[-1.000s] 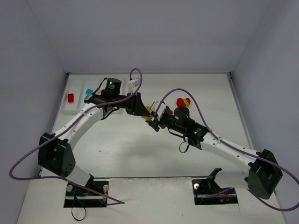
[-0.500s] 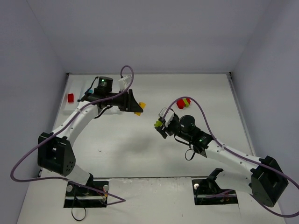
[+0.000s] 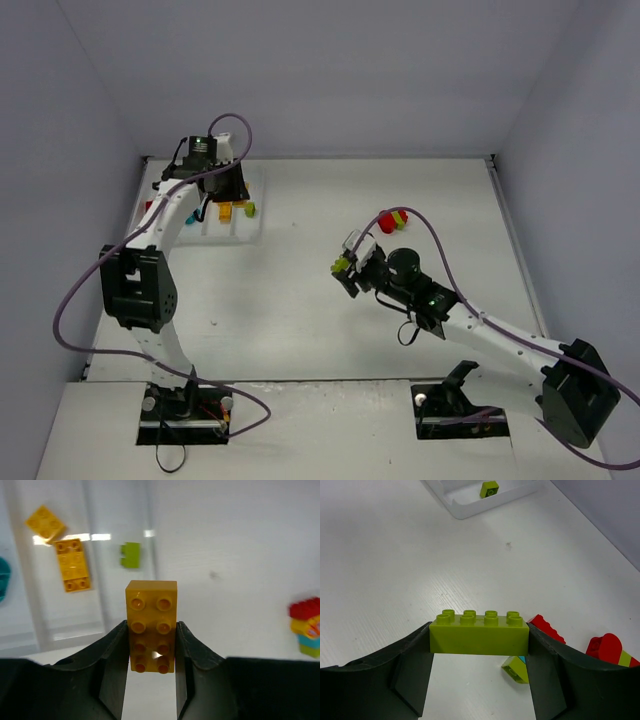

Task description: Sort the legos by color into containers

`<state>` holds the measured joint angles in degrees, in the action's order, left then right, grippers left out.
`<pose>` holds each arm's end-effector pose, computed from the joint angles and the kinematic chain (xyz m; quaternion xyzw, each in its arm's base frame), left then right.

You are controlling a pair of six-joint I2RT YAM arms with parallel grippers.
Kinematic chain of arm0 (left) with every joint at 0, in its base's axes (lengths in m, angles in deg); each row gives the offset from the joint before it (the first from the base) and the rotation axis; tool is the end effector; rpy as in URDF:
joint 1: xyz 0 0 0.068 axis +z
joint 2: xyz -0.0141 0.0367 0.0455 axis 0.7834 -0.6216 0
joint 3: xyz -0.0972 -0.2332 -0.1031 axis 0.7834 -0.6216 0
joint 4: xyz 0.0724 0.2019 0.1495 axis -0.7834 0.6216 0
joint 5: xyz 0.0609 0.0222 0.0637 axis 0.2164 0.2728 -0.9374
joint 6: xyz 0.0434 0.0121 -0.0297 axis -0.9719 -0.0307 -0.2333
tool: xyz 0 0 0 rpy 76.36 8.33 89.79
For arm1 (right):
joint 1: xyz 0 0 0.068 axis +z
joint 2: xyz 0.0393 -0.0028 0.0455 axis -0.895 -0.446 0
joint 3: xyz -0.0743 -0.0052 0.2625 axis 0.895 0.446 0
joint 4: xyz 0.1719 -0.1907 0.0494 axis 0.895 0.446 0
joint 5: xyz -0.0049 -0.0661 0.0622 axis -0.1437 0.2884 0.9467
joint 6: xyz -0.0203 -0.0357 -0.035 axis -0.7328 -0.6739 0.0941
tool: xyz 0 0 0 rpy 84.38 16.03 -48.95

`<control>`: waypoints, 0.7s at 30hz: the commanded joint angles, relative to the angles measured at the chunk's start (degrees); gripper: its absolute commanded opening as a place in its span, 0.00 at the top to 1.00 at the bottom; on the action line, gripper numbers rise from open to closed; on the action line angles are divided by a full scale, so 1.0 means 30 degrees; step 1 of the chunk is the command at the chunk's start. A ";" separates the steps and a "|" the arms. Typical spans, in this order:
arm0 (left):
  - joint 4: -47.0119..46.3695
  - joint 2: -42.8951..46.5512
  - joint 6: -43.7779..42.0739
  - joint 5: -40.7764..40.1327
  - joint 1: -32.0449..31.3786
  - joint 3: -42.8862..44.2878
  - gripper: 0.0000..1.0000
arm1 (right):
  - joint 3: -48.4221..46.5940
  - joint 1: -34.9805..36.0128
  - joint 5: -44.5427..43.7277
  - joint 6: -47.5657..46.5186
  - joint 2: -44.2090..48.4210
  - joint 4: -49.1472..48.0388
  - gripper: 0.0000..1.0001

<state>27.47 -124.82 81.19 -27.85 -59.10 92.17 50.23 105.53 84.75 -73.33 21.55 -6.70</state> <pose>0.4033 -0.0658 0.3195 0.0144 0.8944 -0.2370 0.3790 0.1783 0.1704 0.2658 -0.4195 0.5927 0.2178 0.6522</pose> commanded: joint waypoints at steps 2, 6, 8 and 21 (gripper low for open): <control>0.1182 -0.2080 -0.0869 -0.5982 0.0809 0.2189 0.99 | -0.0088 -0.0003 0.0339 0.0405 0.0977 -0.1460 0.99; 0.1566 -0.3200 -0.0929 -0.7335 0.1307 0.2547 0.99 | -0.0059 -0.0003 0.0427 0.0463 0.1183 -0.1401 0.99; 0.1155 -0.3376 -0.0929 -0.7395 0.1600 0.2371 0.97 | -0.0029 0.0026 0.0456 0.0493 0.1154 -0.1401 0.99; 0.1711 -0.5075 -0.1017 -0.7221 0.2012 0.2750 0.65 | 0.0088 -0.0002 0.0720 0.0610 0.1154 -0.1577 0.97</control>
<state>32.09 -140.26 79.03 -49.05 -53.00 97.59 50.73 105.53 86.15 -72.15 23.65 -6.74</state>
